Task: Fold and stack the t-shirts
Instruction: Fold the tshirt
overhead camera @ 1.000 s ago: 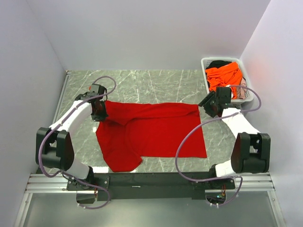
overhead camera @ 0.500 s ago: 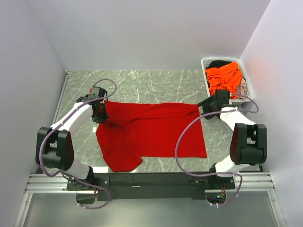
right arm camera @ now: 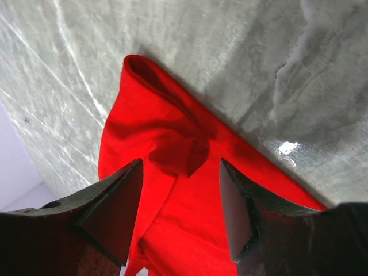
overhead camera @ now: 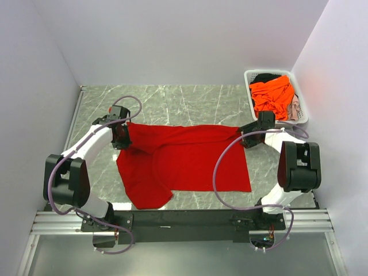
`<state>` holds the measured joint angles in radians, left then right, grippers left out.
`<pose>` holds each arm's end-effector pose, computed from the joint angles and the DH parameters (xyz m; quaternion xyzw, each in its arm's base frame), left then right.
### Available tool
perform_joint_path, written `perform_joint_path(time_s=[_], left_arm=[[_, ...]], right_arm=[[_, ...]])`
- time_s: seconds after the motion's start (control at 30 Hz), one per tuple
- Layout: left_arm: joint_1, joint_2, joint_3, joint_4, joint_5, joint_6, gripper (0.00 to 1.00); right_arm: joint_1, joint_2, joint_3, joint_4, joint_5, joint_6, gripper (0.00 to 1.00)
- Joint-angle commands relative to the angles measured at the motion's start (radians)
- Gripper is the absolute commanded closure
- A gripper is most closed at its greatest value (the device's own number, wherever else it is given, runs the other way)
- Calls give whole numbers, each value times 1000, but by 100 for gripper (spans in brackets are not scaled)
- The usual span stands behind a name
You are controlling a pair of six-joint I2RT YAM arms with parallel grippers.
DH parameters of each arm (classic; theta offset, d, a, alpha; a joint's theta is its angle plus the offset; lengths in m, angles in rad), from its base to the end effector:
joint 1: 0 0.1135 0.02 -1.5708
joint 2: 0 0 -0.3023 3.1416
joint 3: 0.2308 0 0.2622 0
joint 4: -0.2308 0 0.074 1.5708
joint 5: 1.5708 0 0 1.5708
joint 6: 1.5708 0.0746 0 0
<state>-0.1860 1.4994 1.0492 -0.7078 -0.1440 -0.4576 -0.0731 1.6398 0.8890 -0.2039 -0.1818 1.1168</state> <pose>0.3102 -0.0475 0.2226 -0.1468 0.9653 0.0021 0.2162 0.3536 -0.0124 0.1645 0.5091 0.8014 0.2255 0.2186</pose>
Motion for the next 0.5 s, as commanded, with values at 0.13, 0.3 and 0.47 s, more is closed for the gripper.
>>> perform_joint_path(time_s=[0.13, 0.3, 0.47], left_arm=[[-3, -16, -12, 27, -9, 2, 99], [-3, -13, -18, 33, -11, -3, 99], [-3, -16, -17, 33, -11, -7, 99]], right_arm=[[-17, 25, 8, 11, 21, 19, 50], [-22, 17, 62, -38, 65, -54, 80], [-22, -6, 97, -78, 97, -144, 96]])
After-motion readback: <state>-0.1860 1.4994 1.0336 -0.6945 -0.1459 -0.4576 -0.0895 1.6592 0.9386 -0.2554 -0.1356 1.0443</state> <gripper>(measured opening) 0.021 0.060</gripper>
